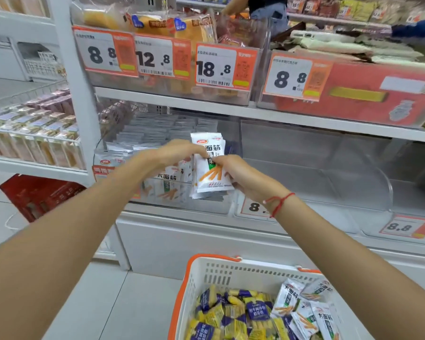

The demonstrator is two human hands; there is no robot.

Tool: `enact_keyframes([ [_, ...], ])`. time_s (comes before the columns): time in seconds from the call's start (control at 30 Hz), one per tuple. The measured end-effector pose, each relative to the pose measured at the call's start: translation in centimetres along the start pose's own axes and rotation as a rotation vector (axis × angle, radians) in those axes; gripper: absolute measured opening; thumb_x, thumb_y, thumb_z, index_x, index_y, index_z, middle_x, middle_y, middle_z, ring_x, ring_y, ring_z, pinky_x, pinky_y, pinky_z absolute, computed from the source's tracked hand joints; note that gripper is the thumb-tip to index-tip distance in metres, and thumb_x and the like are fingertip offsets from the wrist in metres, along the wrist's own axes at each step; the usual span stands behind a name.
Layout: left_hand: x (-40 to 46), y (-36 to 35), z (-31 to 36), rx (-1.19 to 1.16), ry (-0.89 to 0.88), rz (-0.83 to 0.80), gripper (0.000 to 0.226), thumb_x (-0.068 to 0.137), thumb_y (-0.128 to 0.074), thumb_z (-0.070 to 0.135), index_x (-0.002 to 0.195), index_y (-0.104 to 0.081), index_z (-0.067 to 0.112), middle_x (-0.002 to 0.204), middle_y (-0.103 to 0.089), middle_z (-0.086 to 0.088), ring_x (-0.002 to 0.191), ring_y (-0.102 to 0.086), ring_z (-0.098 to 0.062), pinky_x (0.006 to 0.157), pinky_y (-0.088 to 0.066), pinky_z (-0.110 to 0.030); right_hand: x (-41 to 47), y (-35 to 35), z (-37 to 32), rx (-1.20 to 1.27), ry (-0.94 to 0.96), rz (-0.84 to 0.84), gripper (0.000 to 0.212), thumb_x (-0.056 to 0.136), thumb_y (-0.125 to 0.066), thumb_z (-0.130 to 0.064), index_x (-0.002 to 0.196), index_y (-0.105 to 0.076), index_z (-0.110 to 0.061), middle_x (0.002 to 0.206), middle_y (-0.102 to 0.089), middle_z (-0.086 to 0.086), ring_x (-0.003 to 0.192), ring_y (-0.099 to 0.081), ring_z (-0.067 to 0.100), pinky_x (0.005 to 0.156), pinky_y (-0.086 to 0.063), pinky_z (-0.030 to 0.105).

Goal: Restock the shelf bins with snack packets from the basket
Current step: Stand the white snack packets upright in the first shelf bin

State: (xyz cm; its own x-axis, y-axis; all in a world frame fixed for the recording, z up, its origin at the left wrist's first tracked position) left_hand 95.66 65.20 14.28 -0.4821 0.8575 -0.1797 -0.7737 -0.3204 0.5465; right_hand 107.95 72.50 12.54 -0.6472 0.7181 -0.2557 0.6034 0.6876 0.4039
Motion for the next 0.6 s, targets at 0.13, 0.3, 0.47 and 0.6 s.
enact_keyframes([
  [0.13, 2.8, 1.4, 0.7, 0.141, -0.050, -0.054, 0.058, 0.082, -0.072, 0.032, 0.134, -0.050, 0.017, 0.135, -0.054, 0.004, 0.117, -0.051, -0.014, 0.094, -0.039, -0.026, 2.3, -0.2, 0.0, -0.033, -0.024, 0.039, 0.019, 0.097, -0.043, -0.022, 0.081, -0.047, -0.012, 0.063, -0.042, 0.004, 0.050, -0.036, 0.014, 0.048, -0.023, 0.025],
  [0.3, 5.3, 2.1, 1.6, 0.183, -0.095, -0.050, 0.047, 0.086, -0.070, 0.025, 0.128, -0.055, 0.012, 0.122, -0.058, 0.004, 0.106, -0.050, -0.013, 0.089, -0.037, -0.023, 5.4, -0.3, -0.9, 0.000, -0.037, 0.146, 0.020, 0.098, -0.039, -0.018, 0.081, -0.047, -0.011, 0.062, -0.041, 0.004, 0.052, -0.035, 0.014, 0.050, -0.025, 0.025],
  [0.47, 7.9, 1.9, 0.9, 0.392, -0.062, 0.070, 0.061, 0.067, -0.086, 0.034, 0.111, -0.054, 0.006, 0.101, -0.060, -0.003, 0.098, -0.057, -0.023, 0.086, -0.050, -0.036, 7.8, -1.5, -0.8, -0.066, -0.088, 0.186, 0.049, 0.097, -0.046, -0.018, 0.138, -0.029, 0.004, 0.103, -0.056, 0.022, 0.081, -0.047, 0.025, 0.056, -0.038, 0.028],
  [0.6, 8.9, 0.8, -0.8, 0.672, -0.067, 0.179, 0.083, 0.061, -0.082, 0.053, 0.128, -0.050, 0.015, 0.125, -0.053, -0.007, 0.121, -0.047, -0.031, 0.104, -0.039, -0.042, 8.9, -2.6, 0.9, -0.048, -0.031, 0.176, 0.064, 0.095, -0.049, -0.012, 0.145, -0.013, 0.004, 0.142, -0.037, 0.022, 0.125, -0.044, 0.032, 0.091, -0.041, 0.036],
])
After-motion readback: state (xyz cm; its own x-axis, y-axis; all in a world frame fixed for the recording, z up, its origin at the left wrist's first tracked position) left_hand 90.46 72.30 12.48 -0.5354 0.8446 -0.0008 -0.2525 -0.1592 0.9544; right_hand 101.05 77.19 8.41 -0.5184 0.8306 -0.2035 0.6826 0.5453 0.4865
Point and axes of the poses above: each hand's wrist, its own x-axis towards the middle knuckle, its own y-axis out of the back of the hand, z = x × y, the point moved 4 cm from there along x, towards the middle knuckle
